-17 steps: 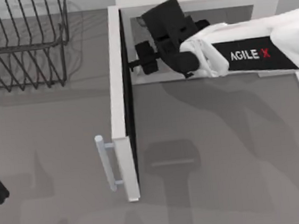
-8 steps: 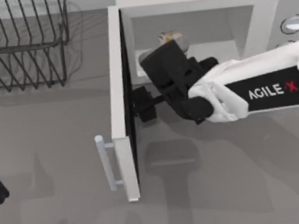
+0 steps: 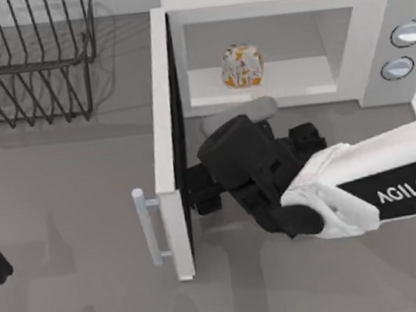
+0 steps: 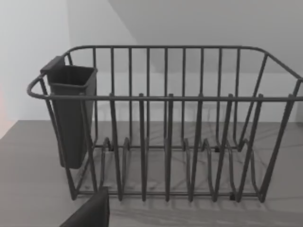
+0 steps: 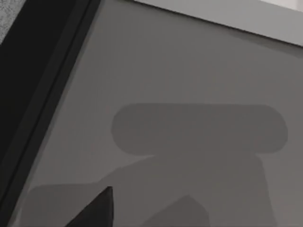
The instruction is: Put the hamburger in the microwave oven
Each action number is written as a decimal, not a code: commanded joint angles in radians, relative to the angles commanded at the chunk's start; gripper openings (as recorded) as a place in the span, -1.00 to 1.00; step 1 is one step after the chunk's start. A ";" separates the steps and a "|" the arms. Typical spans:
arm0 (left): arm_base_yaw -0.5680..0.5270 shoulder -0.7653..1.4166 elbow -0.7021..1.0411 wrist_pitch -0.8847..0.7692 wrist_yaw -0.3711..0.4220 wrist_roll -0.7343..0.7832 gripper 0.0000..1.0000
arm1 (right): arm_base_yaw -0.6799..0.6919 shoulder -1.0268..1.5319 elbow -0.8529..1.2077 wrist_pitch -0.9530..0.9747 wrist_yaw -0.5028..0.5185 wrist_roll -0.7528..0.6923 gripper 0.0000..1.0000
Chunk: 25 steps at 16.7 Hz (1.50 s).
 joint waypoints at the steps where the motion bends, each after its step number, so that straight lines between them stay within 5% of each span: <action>1: 0.000 0.000 0.000 0.000 0.000 0.000 1.00 | 0.006 -0.004 -0.020 0.013 0.011 0.012 1.00; 12: 0.000 0.000 0.000 0.000 0.000 0.000 1.00 | 0.009 -0.019 -0.023 -0.005 0.036 0.035 1.00; 25: 0.000 0.000 0.000 0.000 0.000 0.000 1.00 | 0.003 -0.095 0.046 -0.388 0.029 0.033 1.00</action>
